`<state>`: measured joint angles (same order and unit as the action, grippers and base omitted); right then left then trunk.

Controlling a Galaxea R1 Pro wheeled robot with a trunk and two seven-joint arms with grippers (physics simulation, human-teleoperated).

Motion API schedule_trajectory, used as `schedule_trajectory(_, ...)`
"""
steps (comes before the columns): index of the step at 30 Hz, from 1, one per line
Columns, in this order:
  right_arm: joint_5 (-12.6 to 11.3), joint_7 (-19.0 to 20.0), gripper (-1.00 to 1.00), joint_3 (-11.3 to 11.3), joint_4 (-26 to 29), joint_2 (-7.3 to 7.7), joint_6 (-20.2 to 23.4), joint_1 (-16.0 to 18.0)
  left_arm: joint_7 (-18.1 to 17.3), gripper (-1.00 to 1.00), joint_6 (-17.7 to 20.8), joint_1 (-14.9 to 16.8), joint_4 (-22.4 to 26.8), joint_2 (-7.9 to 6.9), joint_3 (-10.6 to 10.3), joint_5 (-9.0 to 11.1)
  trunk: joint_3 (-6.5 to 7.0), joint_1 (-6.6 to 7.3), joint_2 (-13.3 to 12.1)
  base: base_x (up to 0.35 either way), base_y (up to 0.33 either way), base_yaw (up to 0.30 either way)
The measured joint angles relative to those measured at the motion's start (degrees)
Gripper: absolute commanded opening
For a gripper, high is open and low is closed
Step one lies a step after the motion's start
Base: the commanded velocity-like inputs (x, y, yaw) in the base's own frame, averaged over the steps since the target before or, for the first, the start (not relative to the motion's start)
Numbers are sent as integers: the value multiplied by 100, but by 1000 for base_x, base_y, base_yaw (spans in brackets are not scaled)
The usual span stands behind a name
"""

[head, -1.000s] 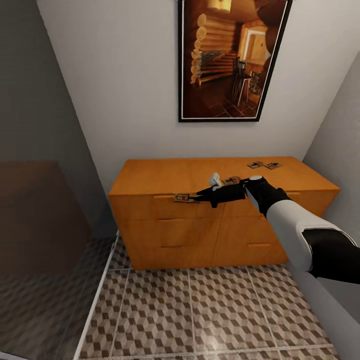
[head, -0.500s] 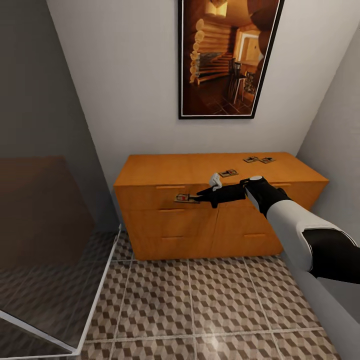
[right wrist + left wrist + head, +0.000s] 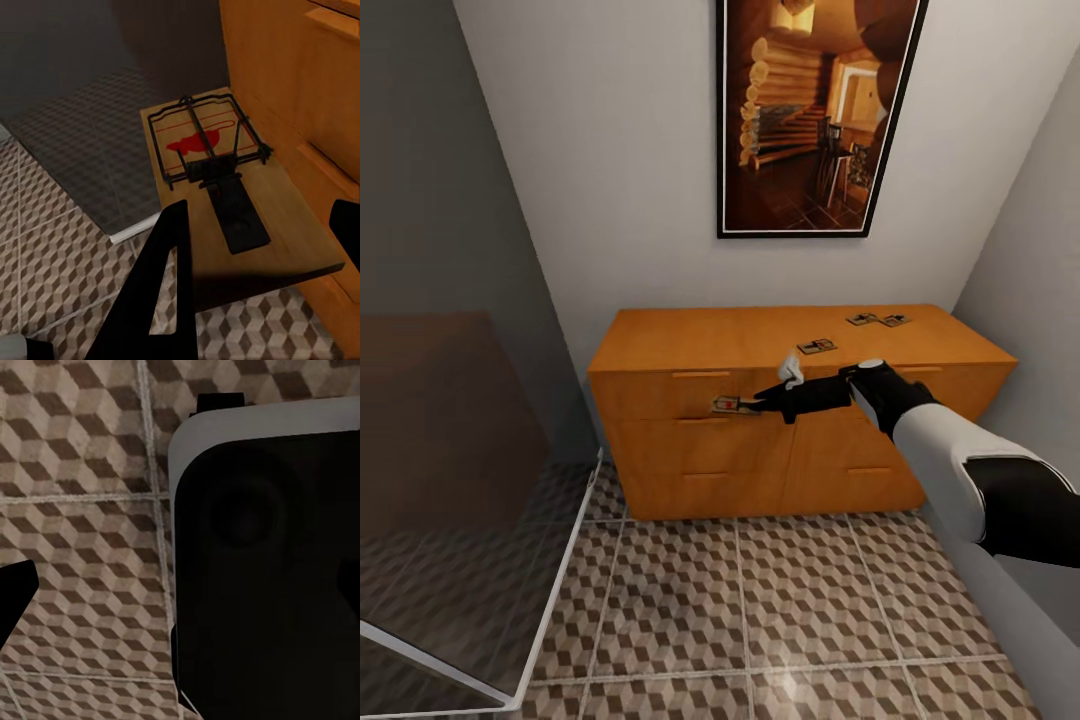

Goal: Take the four mousetraps from the cabinet in the bathroom and place them on the bathroom floor. Make sure all four end up on the same floor surface, and ensure that at least two of them are either under or directly next to the same bathroom sink.

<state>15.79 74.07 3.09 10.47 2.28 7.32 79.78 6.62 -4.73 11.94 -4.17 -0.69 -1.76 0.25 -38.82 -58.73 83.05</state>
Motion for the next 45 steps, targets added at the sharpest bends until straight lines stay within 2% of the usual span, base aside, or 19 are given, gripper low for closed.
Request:
schedule_trajectory(6, 8, -10, -100, 2, -330, -2, -302, 0, -5, 100, -1, 0, -3, -2, 0, 0, 0, 0, 0, 0, 0, 0)
schedule_trajectory(11, 12, -15, -100, 16, -739, -6, -722, -1, -7, 100, -1, 0, -4, -3, 1, 0, 0, 0, 0, 0, 0, 0)
schedule_trajectory(14, 56, -13, -100, 11, -875, -9, -975, -3, -8, 100, -1, 0, -3, -3, 1, 0, 0, 0, 0, 0, 0, 0)
schedule_trajectory(18, 114, -14, -100, 18, -917, -20, -1096, -72, -8, 100, -3, 0, -3, -3, 1, 0, 0, 0, 0, 0, 0, 0)
schedule_trajectory(27, 641, -213, -100, 18, -934, -153, -1523, -494, -8, 100, -9, 0, 9, 13, -1, -7, 0, 0, 0, 0, 0, 0)
schedule_trajectory(33, 862, -598, -100, 39, -935, -268, -1723, -953, -8, 100, -22, 1, 14, 15, -5, -14, 0, 0, 0, 0, 0, 0)
schedule_trajectory(38, 1078, -843, -100, 31, -936, -287, -1823, -1350, -8, 100, -37, 1, 19, 15, -6, -16, 0, 0, 0, 0, 0, 0)
schedule_trajectory(42, 1313, -1076, -100, 37, -937, -275, -2096, -1794, -14, 100, -43, 1, 20, 18, -7, -16, 0, 0, 0, 0, 0, 0)
schedule_trajectory(45, 1429, -1400, -100, 45, -936, -260, -2271, -2282, -17, 100, -51, 1, 30, 22, -7, -25, -1, 0, 0, 0, 0, 0)
